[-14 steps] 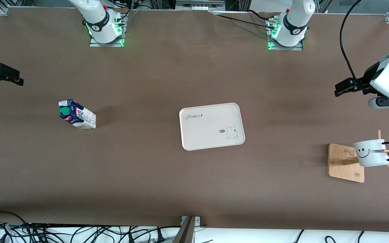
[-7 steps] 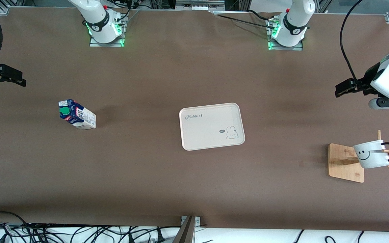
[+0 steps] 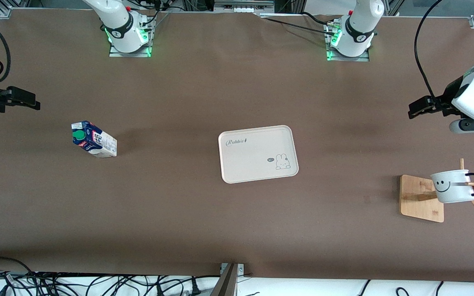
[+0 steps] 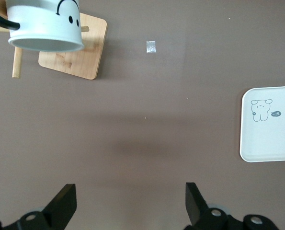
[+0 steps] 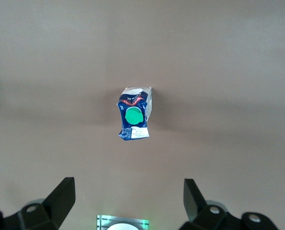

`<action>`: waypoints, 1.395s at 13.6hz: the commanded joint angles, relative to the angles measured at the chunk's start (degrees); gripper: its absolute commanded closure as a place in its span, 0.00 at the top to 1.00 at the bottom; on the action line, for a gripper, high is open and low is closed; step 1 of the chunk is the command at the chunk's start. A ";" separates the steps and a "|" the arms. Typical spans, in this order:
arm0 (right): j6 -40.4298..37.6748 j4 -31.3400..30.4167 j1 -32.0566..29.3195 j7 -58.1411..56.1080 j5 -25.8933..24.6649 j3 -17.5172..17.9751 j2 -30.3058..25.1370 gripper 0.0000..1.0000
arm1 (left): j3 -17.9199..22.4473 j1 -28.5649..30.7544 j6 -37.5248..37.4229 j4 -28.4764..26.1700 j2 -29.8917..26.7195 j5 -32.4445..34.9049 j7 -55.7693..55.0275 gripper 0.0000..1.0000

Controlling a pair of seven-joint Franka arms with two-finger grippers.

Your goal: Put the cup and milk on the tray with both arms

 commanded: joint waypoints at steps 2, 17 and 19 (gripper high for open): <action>0.70 0.00 0.15 0.17 -0.38 0.31 3.07 1.00 | 0.06 0.24 -0.43 1.60 0.77 -0.64 0.83 1.00; 21.18 -18.18 1.21 -1.06 0.50 1.71 7.30 1.00 | 0.32 0.24 -0.43 1.69 0.86 -0.81 0.74 1.00; 21.09 -19.42 1.21 -1.32 0.50 1.71 7.30 1.00 | 0.32 0.15 -0.43 1.69 0.86 -0.73 0.83 1.00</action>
